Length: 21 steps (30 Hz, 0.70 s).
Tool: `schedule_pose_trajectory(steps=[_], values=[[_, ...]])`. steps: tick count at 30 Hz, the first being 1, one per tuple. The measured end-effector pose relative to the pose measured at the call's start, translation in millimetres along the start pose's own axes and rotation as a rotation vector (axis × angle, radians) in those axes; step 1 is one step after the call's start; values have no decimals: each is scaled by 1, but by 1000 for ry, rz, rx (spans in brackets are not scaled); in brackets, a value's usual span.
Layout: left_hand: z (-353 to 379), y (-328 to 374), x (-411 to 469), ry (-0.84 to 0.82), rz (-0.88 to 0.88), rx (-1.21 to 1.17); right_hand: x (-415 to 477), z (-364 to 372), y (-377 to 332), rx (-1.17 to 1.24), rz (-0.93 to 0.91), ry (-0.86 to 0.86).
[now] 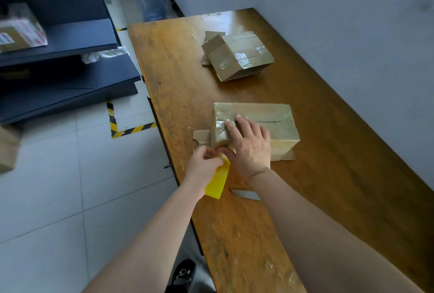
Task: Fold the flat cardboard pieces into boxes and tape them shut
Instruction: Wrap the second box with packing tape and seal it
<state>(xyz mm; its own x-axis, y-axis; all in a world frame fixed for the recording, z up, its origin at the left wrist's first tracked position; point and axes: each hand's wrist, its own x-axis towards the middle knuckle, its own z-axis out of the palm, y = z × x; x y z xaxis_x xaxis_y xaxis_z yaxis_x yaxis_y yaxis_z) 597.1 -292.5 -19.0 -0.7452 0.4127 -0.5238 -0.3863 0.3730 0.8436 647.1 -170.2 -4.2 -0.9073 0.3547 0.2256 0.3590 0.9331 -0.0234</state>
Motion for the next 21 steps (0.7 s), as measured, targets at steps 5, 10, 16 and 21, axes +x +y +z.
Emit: schedule_pose_trajectory(steps=[5, 10, 16, 21], values=[[3, 0, -1, -21, -11, 1, 1, 2, -2, 17, 24, 48], [6, -4, -6, 20, 39, -3, 1, -1, -1, 93, 61, 34], [2, -9, -5, 74, 77, 75, 0, -4, 2, 100, 63, -48], [-3, -11, -8, 40, 52, 41, -1, -9, 0, 118, 78, -79]])
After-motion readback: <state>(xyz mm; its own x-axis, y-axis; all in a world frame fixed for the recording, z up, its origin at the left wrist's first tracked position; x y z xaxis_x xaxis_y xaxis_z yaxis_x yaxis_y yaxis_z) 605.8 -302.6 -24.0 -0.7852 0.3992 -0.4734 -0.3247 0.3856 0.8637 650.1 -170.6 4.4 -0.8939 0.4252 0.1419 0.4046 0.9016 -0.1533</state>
